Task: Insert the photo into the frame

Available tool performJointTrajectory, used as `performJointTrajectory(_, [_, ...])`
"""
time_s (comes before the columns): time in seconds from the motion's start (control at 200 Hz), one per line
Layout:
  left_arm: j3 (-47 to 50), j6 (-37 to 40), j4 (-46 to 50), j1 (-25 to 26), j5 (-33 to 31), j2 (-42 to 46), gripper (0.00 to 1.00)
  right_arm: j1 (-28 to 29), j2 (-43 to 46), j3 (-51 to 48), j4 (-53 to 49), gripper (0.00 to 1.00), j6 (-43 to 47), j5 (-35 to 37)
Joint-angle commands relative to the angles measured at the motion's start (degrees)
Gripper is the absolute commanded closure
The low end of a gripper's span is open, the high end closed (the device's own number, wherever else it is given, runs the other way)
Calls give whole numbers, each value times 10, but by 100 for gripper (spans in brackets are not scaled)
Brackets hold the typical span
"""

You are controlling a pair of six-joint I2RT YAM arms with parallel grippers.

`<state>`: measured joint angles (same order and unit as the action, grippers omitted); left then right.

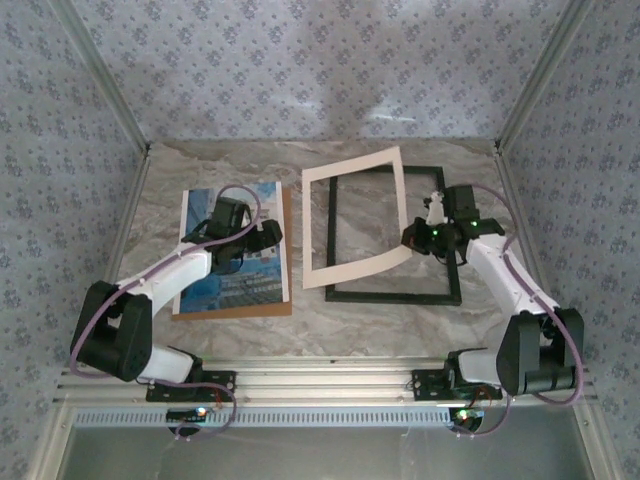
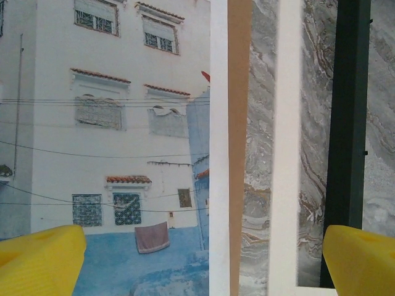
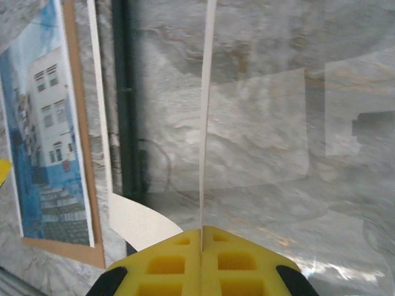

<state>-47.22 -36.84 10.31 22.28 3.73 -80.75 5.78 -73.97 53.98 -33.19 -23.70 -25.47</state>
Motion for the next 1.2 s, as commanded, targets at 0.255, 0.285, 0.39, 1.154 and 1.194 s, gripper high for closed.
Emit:
performJointTrajectory(0.255, [-23, 15, -5, 2, 9, -20, 2, -43, 29, 21, -131, 100, 90, 138])
performJointTrajectory(0.285, [-25, 15, -5, 2, 10, -22, 1, -44, 28, 24, -136, 100, 91, 152])
performJointTrajectory(0.39, [-27, 14, -9, 2, 15, -25, 1, -53, 28, 32, -140, 100, 90, 168])
performJointTrajectory(1.154, [-35, 16, 0, 2, 19, -33, 2, -67, 35, 70, -88, 100, 63, 41])
performJointTrajectory(1.194, [-34, 17, 1, 2, 18, -34, 1, -70, 36, 81, -96, 100, 63, 36])
